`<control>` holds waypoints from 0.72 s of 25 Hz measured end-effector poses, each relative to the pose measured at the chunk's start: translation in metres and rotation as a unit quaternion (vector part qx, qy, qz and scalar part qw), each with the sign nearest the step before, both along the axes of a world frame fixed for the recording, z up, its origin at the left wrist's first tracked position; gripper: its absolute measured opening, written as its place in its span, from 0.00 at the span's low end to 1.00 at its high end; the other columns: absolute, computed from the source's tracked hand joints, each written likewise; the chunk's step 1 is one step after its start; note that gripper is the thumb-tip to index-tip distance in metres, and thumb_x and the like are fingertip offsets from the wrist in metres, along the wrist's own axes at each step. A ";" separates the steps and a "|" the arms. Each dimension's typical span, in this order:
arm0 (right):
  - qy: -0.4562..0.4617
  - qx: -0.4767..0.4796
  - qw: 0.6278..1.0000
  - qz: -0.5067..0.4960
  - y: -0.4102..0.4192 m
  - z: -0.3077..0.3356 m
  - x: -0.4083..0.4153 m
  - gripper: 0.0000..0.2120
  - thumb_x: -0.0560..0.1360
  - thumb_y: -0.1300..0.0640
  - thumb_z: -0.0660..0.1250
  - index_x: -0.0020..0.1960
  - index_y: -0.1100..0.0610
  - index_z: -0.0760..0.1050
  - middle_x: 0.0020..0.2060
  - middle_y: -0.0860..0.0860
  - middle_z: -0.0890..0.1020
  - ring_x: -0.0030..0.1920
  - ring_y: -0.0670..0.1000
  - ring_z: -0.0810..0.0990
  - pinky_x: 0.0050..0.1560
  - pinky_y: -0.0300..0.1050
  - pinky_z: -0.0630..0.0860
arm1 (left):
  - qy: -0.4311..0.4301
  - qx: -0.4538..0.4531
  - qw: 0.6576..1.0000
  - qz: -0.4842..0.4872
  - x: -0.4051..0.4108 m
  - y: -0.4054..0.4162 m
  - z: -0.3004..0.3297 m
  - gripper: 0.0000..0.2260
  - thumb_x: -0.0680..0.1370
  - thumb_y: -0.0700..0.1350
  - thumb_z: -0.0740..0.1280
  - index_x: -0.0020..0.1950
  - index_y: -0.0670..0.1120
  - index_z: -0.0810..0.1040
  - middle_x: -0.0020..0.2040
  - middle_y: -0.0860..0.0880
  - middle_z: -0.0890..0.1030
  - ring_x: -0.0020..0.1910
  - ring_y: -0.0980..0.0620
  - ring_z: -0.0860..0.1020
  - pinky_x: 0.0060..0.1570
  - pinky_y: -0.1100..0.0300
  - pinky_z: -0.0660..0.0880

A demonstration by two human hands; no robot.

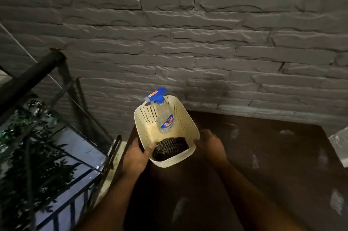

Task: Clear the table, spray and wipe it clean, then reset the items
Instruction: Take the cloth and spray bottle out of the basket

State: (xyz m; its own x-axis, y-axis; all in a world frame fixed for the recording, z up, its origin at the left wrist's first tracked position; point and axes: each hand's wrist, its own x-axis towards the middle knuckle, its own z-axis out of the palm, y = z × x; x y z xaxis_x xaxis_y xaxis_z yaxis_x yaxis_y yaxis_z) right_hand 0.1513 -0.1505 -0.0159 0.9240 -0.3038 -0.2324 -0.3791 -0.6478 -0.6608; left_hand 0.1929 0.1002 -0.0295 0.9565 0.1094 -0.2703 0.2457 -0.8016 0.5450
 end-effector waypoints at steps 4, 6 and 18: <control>0.010 0.040 0.999 -0.018 0.007 -0.011 0.012 0.26 0.70 0.47 0.70 0.64 0.53 0.67 0.55 0.52 0.80 0.53 0.53 0.81 0.50 0.53 0.81 | 0.006 -0.010 1.000 -0.019 0.006 -0.002 -0.009 0.20 0.78 0.50 0.66 0.69 0.47 0.70 0.60 0.43 0.80 0.57 0.42 0.79 0.54 0.50 0.75; 0.026 0.043 0.998 -0.026 0.010 -0.013 0.011 0.27 0.69 0.45 0.70 0.64 0.52 0.67 0.55 0.51 0.80 0.52 0.52 0.80 0.49 0.52 0.81 | -0.003 -0.009 0.999 -0.031 0.010 0.001 -0.011 0.20 0.78 0.49 0.65 0.69 0.48 0.69 0.58 0.43 0.81 0.55 0.42 0.79 0.53 0.50 0.75; -0.079 -0.012 0.996 0.038 0.077 0.034 0.123 0.35 0.69 0.49 0.73 0.71 0.54 0.63 0.68 0.54 0.72 0.67 0.56 0.70 0.65 0.53 0.69 | 0.063 -0.075 0.995 -0.020 0.010 0.007 -0.004 0.32 0.77 0.53 0.66 0.78 0.56 0.55 0.65 0.47 0.77 0.63 0.45 0.77 0.61 0.46 0.74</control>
